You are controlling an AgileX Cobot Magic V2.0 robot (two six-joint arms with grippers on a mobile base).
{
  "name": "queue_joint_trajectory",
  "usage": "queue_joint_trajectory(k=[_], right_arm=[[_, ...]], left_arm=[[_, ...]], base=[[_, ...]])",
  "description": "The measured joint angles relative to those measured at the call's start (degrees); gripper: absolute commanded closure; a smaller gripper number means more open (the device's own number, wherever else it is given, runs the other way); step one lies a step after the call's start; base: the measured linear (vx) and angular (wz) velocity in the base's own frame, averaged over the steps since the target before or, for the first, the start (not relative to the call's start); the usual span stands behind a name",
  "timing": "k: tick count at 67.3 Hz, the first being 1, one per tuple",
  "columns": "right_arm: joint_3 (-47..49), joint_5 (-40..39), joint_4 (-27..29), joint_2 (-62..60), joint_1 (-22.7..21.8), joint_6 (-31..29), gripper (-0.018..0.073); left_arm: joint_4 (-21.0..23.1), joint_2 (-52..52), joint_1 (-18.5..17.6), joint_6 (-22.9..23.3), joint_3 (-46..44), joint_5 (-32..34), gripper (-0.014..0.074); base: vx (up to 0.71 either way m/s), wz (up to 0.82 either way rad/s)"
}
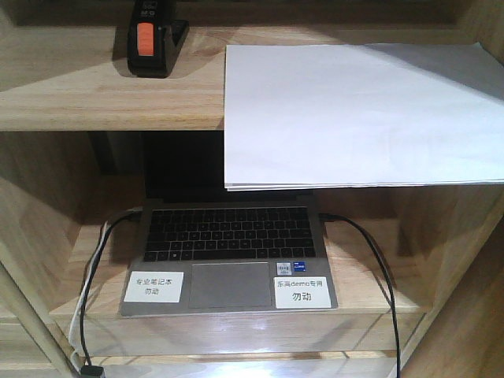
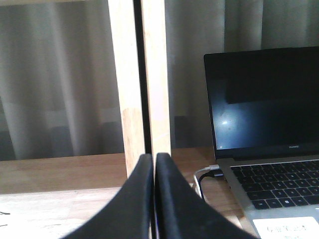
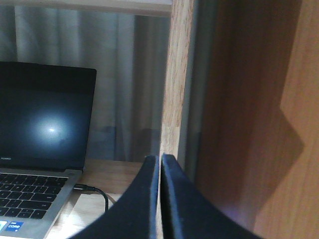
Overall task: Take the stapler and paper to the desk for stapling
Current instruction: 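Raise the left gripper toward the black stapler on the upper shelf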
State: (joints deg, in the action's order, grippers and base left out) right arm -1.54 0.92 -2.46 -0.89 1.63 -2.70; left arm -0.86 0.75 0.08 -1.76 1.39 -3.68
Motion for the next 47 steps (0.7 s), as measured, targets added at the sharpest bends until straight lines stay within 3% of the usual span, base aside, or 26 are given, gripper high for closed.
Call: queue_joint_trajectory(k=[47], right_arm=[[0.00,0.20,0.00,0.00,0.00,0.00,0.0569]], left_arm=[[0.00,0.00,0.00,0.00,0.00,0.00,0.0603]], base=[[0.00,0.00]])
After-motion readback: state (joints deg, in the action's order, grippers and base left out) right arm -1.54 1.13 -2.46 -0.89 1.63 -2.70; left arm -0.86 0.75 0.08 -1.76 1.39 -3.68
